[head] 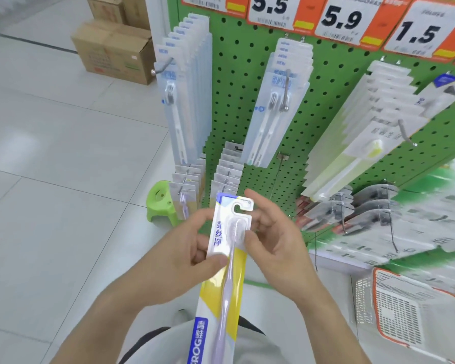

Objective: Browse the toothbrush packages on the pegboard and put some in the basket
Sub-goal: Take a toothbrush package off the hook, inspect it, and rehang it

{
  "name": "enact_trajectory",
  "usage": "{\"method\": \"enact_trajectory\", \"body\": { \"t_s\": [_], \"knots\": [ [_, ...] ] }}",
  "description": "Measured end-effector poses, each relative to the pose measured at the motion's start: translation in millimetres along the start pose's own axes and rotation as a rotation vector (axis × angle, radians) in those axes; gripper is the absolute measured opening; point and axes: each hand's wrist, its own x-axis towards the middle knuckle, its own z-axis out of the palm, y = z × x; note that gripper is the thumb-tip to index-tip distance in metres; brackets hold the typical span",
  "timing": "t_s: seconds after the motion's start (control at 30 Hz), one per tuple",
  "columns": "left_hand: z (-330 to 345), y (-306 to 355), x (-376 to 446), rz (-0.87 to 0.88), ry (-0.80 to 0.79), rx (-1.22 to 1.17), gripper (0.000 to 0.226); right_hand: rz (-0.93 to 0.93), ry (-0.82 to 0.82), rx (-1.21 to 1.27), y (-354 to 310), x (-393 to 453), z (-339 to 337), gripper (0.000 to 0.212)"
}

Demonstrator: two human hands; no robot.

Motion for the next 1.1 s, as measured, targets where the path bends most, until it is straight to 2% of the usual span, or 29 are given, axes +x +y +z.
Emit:
{"method": "enact_trajectory", "body": {
  "t_s": [0.17, 0.23, 0.33, 0.43, 0.53, 0.73, 0.83, 0.97, 1.1],
  "knots": [
    [5, -7, 5, 0.019, 0.098, -0.068, 0.054, 0.017, -0.003, 0.027, 3, -5, 7, 0.071],
    [6, -8, 7, 0.015, 0.162, -0.112, 0.054, 0.036, 0.027, 0.048, 7, -9, 12, 0.059],
    [8, -8, 11, 0.002, 0.253, -0.145, 0.049, 0.112, 0.103, 0.090, 17, -14, 18, 0.025],
    [14, -10, 13, -0.022, 0.317, -0.133, 0.035, 0.134, 0.152, 0.054, 23, -17, 21, 0.028],
    [18, -13, 13, -0.039, 0.345, -0.093, 0.029, 0.137, 0.150, 0.029, 23, -18, 18, 0.016],
    [16, -18, 14, -0.056, 0.363, -0.006, 0.031, 0.184, 0.027, 0.021, 25, -18, 13, 0.002],
    [15, -22, 13, -0.063, 0.402, -0.027, 0.029, 0.235, -0.089, 0.032, 25, -19, 9, 0.024],
    [9, -23, 14, -0.069, 0.552, -0.078, 0.021, 0.354, -0.225, 0.078, 26, -20, 8, 0.053],
    [0, -23, 13, -0.075, 0.605, -0.110, 0.022, 0.384, -0.162, 0.138, 29, -21, 17, 0.040]
  ]
}}
